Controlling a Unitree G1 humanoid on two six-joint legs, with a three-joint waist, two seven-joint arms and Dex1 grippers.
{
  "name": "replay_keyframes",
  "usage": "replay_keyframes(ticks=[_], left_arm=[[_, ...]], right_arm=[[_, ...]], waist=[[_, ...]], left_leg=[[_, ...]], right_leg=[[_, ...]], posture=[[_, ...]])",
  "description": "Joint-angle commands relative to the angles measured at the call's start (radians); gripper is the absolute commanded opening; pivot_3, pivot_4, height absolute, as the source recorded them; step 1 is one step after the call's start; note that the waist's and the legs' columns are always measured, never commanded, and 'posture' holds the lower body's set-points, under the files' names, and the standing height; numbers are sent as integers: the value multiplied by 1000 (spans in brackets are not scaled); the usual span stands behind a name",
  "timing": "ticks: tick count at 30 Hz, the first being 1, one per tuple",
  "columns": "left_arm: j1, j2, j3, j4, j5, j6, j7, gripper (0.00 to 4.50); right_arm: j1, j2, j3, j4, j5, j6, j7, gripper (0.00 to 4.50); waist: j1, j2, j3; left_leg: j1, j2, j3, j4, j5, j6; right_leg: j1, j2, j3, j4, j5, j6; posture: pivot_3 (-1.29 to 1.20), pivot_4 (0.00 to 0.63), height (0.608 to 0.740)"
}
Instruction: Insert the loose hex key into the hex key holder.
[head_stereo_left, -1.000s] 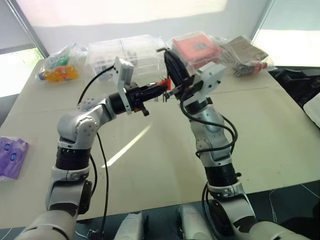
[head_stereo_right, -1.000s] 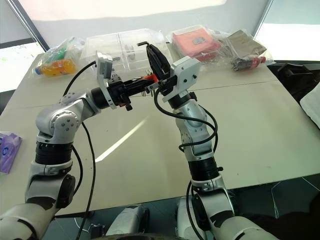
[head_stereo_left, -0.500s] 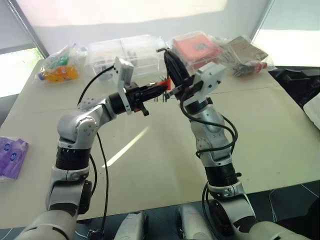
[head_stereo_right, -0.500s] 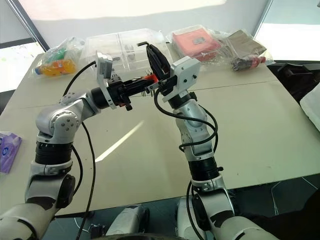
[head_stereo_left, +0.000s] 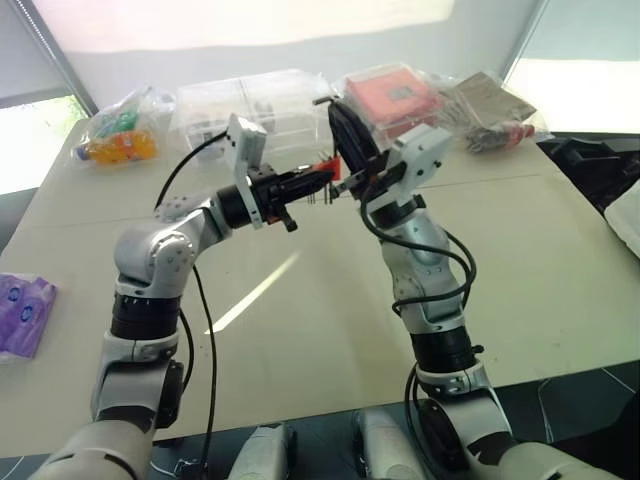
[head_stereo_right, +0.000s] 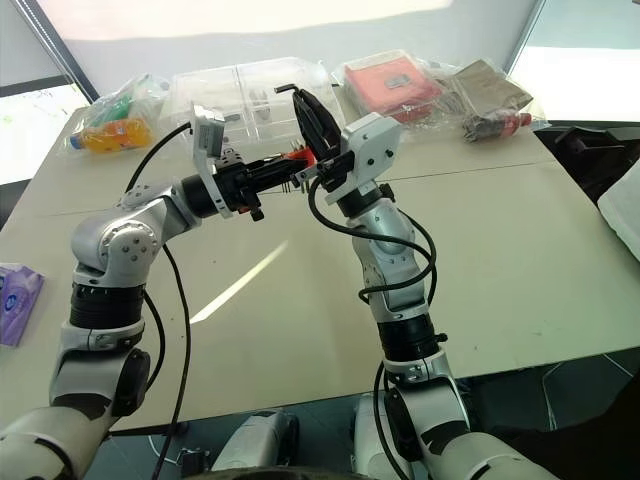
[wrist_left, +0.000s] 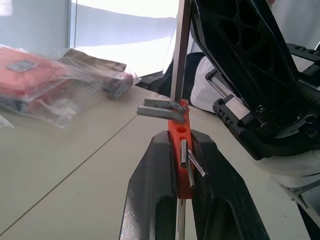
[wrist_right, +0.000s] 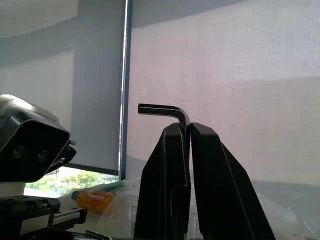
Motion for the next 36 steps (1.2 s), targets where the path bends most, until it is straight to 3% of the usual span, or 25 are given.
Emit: replay_keyframes(ticks=[1, 36], left_arm=[[-38, 11, 44, -26, -12, -35, -7, 0], [-41, 13, 22, -10, 44, -84, -38, 0]], right_arm=[[-12, -2, -2, -22, -1, -5, -2, 34], [3, -5, 25, -48, 11, 47, 28, 34]], waist=[[0, 0, 0], [0, 0, 0]], left_leg=[[0, 0, 0, 0, 0, 0], [0, 0, 0, 0, 0, 0]], right_leg=[[0, 0, 0, 0, 0, 0], [0, 0, 0, 0, 0, 0]], posture=[[0, 150, 740], [0, 150, 740]])
